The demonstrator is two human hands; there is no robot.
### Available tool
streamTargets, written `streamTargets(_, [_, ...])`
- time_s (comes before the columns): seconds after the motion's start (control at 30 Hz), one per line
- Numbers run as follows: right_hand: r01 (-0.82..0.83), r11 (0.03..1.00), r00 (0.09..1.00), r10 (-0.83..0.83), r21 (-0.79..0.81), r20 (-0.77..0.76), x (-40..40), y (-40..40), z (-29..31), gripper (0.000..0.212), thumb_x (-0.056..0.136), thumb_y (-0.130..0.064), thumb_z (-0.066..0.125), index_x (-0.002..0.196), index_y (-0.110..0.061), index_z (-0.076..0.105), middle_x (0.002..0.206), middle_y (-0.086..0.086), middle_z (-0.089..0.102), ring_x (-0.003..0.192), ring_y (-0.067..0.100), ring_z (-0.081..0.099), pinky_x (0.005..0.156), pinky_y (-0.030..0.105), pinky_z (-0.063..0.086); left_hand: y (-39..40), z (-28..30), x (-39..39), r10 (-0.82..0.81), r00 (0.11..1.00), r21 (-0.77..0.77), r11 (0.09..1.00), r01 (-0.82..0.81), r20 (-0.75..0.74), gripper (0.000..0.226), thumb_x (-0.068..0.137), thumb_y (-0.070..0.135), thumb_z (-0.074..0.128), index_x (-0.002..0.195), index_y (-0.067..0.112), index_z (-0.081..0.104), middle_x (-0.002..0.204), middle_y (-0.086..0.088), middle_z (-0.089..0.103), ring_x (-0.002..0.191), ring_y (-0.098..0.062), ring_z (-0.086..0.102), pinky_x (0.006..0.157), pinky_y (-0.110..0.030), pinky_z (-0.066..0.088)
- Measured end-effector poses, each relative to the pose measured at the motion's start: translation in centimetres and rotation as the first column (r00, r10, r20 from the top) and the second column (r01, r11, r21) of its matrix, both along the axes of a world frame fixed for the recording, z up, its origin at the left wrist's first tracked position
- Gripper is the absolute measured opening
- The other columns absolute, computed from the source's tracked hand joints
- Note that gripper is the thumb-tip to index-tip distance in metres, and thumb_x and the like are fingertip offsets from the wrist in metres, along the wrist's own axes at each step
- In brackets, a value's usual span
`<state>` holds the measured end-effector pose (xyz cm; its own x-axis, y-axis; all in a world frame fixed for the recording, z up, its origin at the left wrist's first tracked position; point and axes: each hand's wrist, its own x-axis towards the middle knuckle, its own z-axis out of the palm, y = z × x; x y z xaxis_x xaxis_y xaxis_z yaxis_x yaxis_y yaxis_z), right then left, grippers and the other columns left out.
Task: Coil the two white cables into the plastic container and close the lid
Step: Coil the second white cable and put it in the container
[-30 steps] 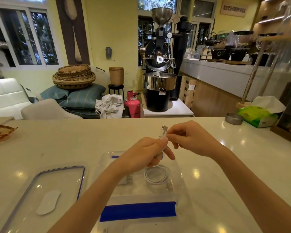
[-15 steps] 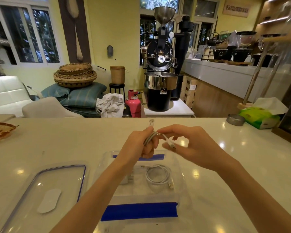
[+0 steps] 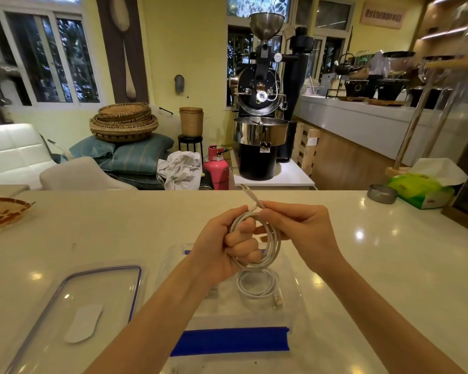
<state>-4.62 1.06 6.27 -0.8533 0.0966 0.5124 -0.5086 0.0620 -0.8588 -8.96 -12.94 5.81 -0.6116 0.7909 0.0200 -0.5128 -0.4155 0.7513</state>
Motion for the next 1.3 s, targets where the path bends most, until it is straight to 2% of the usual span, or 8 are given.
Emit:
streamTargets(0.23, [0.087, 0.965, 0.996, -0.083, 0.246, -0.026, -0.3, 0.5, -0.2, 0.027, 0.074, 0.004, 0.067, 0.098, -0.009, 0.067, 0.062, -0.016, 0.071, 0.059, 0.009, 0.070, 0.056, 0.013, 0.053, 0.4, 0.0, -0.1, 0.272, 0.922, -0.282, 0.894, -0.348, -0.275, 0.045, 0.095, 0.030, 0.037, 0.055, 0.011, 0.045, 0.030, 0.009, 0.024, 0.029, -0.008, 0.025, 0.040, -0.020, 0.029])
streamTargets(0.43, [0.272, 0.922, 0.961, -0.243, 0.276, -0.133, -0.6, 0.4, -0.8, 0.024, 0.076, -0.003, 0.068, 0.098, -0.014, 0.068, 0.075, -0.002, 0.071, 0.057, 0.008, 0.069, 0.062, 0.016, 0.055, 0.4, 0.3, 0.2, 0.384, 0.852, -0.272, 0.830, -0.488, -0.357, 0.041, 0.096, 0.026, 0.032, 0.072, 0.005, 0.057, 0.040, 0.002, 0.040, 0.045, -0.015, 0.038, 0.046, -0.020, 0.041])
streamTargets(0.53, [0.328, 0.914, 0.944, -0.309, 0.238, -0.116, -0.8, 0.5, -1.0, 0.023, 0.077, -0.004, 0.068, 0.097, -0.016, 0.068, 0.072, -0.008, 0.070, 0.058, 0.008, 0.069, 0.063, 0.013, 0.054, 0.0, 0.0, 0.4, 0.390, 0.709, -0.263, 0.736, -0.624, -0.588, 0.036, 0.098, 0.023, 0.032, 0.085, 0.008, 0.062, 0.061, -0.004, 0.061, 0.049, -0.012, 0.059, 0.056, -0.024, 0.053])
streamTargets(0.63, [0.364, 0.908, 0.931, -0.357, 0.209, -0.069, -1.1, 0.7, -1.1, 0.021, 0.076, -0.005, 0.069, 0.097, -0.009, 0.070, 0.071, -0.009, 0.069, 0.057, 0.008, 0.069, 0.062, 0.013, 0.054, -0.2, -0.3, 0.3, 0.430, 0.584, -0.169, 0.688, -0.706, -0.688, 0.027, 0.097, 0.017, 0.035, 0.107, 0.013, 0.060, 0.081, -0.004, 0.069, 0.059, -0.009, 0.068, 0.057, -0.021, 0.057])
streamTargets(0.8, [0.389, 0.909, 0.919, -0.393, 0.151, -0.001, -1.4, 1.1, -1.1, 0.019, 0.076, -0.005, 0.070, 0.095, -0.006, 0.071, 0.069, -0.004, 0.070, 0.055, 0.011, 0.069, 0.059, 0.015, 0.055, -0.5, -0.3, 0.1, 0.451, 0.547, -0.111, 0.692, -0.713, -0.705, 0.020, 0.093, 0.014, 0.046, 0.093, 0.010, 0.066, 0.087, -0.010, 0.070, 0.072, -0.013, 0.071, 0.062, -0.019, 0.056])
streamTargets(0.97, [0.428, 0.892, 0.899, -0.437, 0.143, 0.032, -1.6, 1.6, -1.2, 0.020, 0.077, -0.006, 0.069, 0.096, -0.007, 0.071, 0.069, -0.004, 0.069, 0.054, 0.008, 0.068, 0.057, 0.013, 0.055, -0.1, -0.5, 0.4, 0.390, 0.564, -0.168, 0.697, -0.697, -0.728, 0.024, 0.092, 0.012, 0.048, 0.109, 0.012, 0.064, 0.096, -0.005, 0.068, 0.087, -0.014, 0.066, 0.069, -0.013, 0.055])
streamTargets(1.1, [0.437, 0.886, 0.894, -0.447, 0.158, 0.030, -1.5, 1.5, -1.3, 0.020, 0.077, -0.007, 0.069, 0.096, -0.006, 0.071, 0.072, -0.002, 0.069, 0.055, 0.007, 0.068, 0.057, 0.013, 0.054, -0.2, -0.7, 0.4, 0.353, 0.449, -0.163, 0.609, -0.776, -0.821, 0.024, 0.087, 0.010, 0.057, 0.109, 0.012, 0.065, 0.090, -0.002, 0.067, 0.075, -0.013, 0.068, 0.062, -0.016, 0.056])
streamTargets(1.3, [0.460, 0.856, 0.888, -0.445, 0.235, -0.115, -0.7, 0.3, -1.1, 0.021, 0.077, -0.008, 0.069, 0.099, -0.005, 0.070, 0.074, -0.001, 0.069, 0.065, 0.010, 0.068, 0.064, 0.009, 0.053, -0.6, -0.7, 0.5, 0.329, 0.345, -0.127, 0.536, -0.835, -0.879, 0.009, 0.077, 0.011, 0.069, 0.086, 0.013, 0.072, 0.083, -0.009, 0.065, 0.067, -0.021, 0.068, 0.056, -0.031, 0.060])
